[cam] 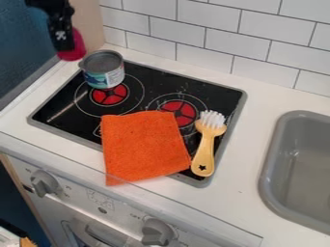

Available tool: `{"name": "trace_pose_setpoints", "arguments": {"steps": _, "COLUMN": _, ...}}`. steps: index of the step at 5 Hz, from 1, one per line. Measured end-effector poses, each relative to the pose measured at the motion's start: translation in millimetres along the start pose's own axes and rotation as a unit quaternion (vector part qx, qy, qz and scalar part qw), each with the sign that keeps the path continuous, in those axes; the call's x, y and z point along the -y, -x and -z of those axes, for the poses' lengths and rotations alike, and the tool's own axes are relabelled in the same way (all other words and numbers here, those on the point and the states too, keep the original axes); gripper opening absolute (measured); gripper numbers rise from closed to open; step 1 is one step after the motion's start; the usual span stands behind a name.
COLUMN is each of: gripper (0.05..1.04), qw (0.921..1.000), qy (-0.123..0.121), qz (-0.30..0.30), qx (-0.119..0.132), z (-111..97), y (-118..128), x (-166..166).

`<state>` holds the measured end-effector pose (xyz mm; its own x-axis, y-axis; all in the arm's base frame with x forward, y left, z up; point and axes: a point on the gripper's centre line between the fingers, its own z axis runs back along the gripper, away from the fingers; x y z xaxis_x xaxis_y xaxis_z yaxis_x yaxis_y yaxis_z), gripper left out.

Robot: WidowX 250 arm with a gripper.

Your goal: Put the red object above the orange cloth

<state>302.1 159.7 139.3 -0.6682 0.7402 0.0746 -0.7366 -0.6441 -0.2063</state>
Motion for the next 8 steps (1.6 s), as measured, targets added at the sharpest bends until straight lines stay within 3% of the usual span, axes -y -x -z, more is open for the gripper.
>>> {"name": "trace_pose_setpoints", "arguments": {"steps": 2, "gripper": 0.68, "qw": 0.9929, "qy": -0.008, "qz": 0.105, "qx": -0.055, "z": -16, "y": 62, "x": -40}}
{"name": "trace_pose_setpoints", "arguments": {"steps": 3, "gripper": 0.68, "qw": 0.9924, "qy": -0.014, "qz": 0.113, "qx": -0.047, "z": -7, "y": 82, "x": -54}}
{"name": "trace_pose_setpoints", "arguments": {"steps": 4, "gripper": 0.68, "qw": 0.99, "qy": -0.04, "qz": 0.133, "qx": -0.024, "z": 29, "y": 97, "x": -60}}
{"name": "trace_pose_setpoints", "arguments": {"steps": 5, "gripper": 0.68, "qw": 0.9887, "qy": -0.053, "qz": 0.14, "qx": -0.015, "z": 44, "y": 102, "x": -64}}
{"name": "trace_pose_setpoints", "arguments": {"steps": 7, "gripper": 0.68, "qw": 0.9864, "qy": -0.068, "qz": 0.149, "qx": -0.015, "z": 59, "y": 109, "x": -64}}
{"name": "trace_pose_setpoints", "arguments": {"steps": 8, "gripper": 0.743, "qw": 0.986, "qy": -0.068, "qz": 0.15, "qx": -0.025, "z": 59, "y": 112, "x": -64}}
